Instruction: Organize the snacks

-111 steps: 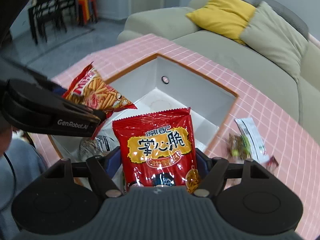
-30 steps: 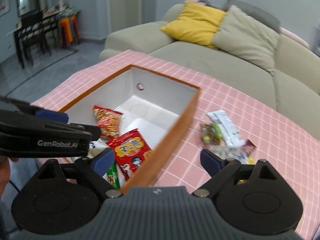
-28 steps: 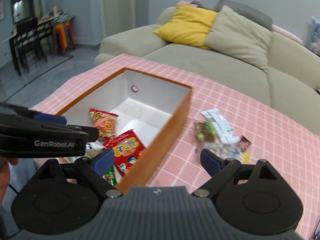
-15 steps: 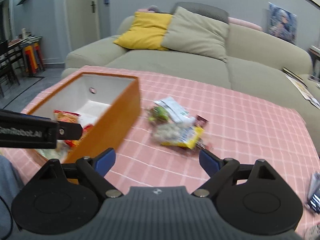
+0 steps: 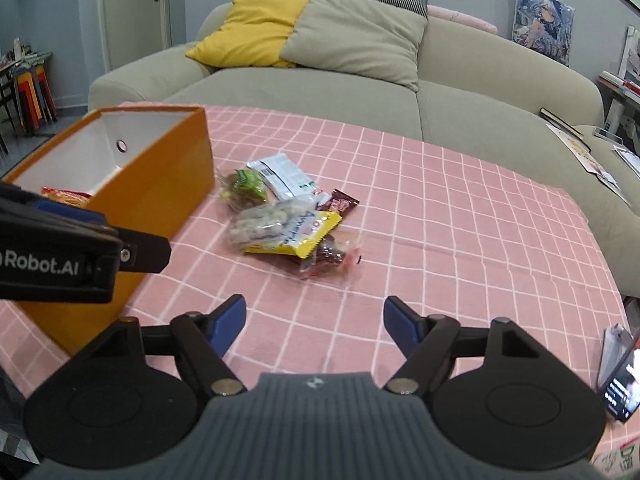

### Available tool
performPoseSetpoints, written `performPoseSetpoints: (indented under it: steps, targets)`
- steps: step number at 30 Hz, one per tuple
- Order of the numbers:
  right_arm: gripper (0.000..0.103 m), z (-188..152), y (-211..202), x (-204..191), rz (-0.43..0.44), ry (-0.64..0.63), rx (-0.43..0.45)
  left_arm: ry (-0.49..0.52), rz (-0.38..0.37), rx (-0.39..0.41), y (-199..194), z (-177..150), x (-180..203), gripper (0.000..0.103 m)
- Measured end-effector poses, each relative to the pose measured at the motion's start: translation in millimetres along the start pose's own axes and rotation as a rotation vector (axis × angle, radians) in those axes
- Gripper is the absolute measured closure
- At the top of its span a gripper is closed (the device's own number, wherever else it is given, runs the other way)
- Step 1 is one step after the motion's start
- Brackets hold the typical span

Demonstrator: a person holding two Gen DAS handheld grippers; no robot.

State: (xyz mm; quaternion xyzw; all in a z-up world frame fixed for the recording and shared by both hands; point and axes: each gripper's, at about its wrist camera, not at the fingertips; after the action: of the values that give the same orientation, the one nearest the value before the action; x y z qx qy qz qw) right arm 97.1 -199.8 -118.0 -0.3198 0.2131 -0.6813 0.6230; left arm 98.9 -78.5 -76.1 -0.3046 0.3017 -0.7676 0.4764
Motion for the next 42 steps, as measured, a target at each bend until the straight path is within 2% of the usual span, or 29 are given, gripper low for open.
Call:
performPoseSetpoints:
  steps: [5, 12, 20, 23, 29, 30, 31, 35, 42]
  targets:
    - [0.033, 8, 27, 3, 0.005, -0.046, -0.01, 0.052, 0.024, -0.03, 29, 14, 1, 0.035]
    - [0.033, 17, 65, 1, 0.029, -0.085, -0.045, 0.106, 0.048, -0.12, 73, 28, -10, 0.035]
    - [0.033, 28, 103, -7, 0.062, -0.13, -0.057, 0.104, 0.041, -0.199, 109, 40, -23, 0.035]
    - [0.039, 31, 113, -7, 0.062, -0.135, -0.064, 0.11, 0.037, -0.214, 117, 42, -26, 0.035]
    - [0.052, 33, 116, -3, 0.045, -0.13, -0.057, 0.132, 0.024, -0.228, 130, 47, -29, 0.035]
    - [0.056, 34, 116, -1, 0.04, -0.13, -0.058, 0.142, 0.015, -0.228, 131, 48, -29, 0.034]
    - [0.064, 34, 115, 1, 0.034, -0.132, -0.059, 0.154, 0.008, -0.228, 132, 49, -28, 0.033]
    - [0.064, 32, 116, 14, -0.014, -0.144, -0.08, 0.206, -0.017, -0.225, 137, 52, -22, 0.028]
    - [0.059, 30, 115, 34, 0.022, -0.145, -0.097, 0.311, -0.033, -0.247, 157, 58, -13, 0.025]
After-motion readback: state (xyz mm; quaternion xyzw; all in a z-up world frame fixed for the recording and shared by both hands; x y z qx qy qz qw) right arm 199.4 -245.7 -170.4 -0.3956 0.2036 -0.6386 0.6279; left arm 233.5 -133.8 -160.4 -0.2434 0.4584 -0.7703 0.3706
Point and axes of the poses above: each gripper's, at about its wrist camera, not at the fingertips, and y roughly the way its jaws point, x to its right, z to its top, and after that the axes turned 10 degrees about -z, right-handed
